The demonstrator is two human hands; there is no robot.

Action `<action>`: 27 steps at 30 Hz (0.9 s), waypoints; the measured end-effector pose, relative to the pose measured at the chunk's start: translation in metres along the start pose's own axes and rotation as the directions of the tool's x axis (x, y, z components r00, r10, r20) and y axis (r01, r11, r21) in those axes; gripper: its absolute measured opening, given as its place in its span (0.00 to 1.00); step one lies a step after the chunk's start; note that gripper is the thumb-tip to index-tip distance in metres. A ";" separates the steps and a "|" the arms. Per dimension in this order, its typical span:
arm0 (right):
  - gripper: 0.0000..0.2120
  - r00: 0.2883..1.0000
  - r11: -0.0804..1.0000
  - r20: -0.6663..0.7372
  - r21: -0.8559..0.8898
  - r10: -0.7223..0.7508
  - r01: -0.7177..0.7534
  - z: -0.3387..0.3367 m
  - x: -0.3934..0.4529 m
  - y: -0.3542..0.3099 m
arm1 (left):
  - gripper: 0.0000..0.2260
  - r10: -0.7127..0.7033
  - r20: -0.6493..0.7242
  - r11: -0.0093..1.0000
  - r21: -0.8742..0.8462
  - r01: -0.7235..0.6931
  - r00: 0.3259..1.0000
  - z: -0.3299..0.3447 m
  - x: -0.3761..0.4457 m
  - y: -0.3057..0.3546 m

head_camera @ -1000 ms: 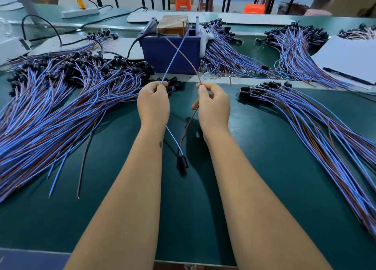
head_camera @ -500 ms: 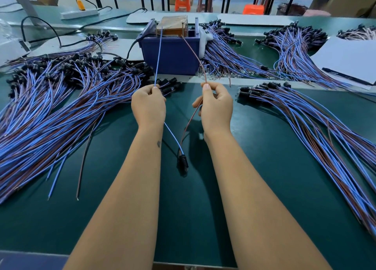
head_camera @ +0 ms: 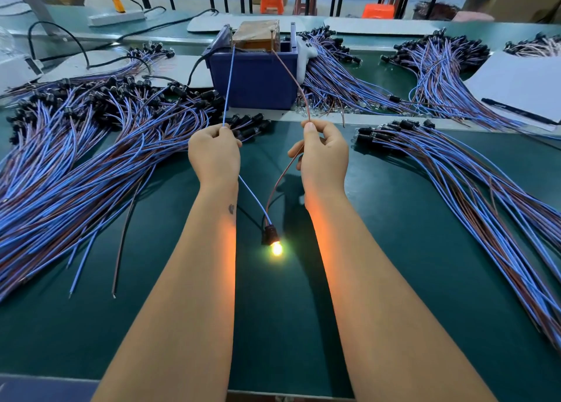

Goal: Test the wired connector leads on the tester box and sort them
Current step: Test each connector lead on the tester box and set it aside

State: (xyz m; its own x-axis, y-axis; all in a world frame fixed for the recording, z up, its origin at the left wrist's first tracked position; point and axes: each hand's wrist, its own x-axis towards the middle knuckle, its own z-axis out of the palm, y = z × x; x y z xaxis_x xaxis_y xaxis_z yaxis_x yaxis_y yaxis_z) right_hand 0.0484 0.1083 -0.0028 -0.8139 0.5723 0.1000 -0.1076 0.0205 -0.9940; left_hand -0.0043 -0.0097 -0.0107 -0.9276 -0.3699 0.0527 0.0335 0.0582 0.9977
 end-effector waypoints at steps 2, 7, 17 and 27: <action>0.07 1.000 1.000 -0.003 0.012 0.005 -0.005 0.000 0.000 0.000 | 0.17 -0.002 0.002 1.000 -0.002 0.002 1.000 0.000 0.000 0.000; 0.08 1.000 1.000 -0.007 0.012 0.005 -0.005 0.000 -0.001 -0.002 | 0.16 -0.001 0.000 1.000 -0.021 0.001 1.000 0.000 0.000 0.000; 0.07 0.976 0.963 0.127 -0.186 -0.175 0.197 0.010 -0.007 0.002 | 0.10 0.043 0.317 0.999 0.012 -0.050 0.948 0.011 -0.018 0.008; 0.09 0.966 0.953 0.231 -0.248 -0.117 0.174 0.004 0.000 0.002 | 0.09 0.055 0.429 0.992 -0.126 0.000 0.902 0.011 -0.021 0.009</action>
State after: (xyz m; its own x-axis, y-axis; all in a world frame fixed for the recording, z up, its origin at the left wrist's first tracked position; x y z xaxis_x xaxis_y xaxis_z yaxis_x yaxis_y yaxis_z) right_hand 0.0460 0.1044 -0.0043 -0.9057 0.3608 0.2228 -0.1027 0.3231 -0.9408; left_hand 0.0111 0.0087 -0.0029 -0.9941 0.0674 0.0845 0.0805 -0.0592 0.9950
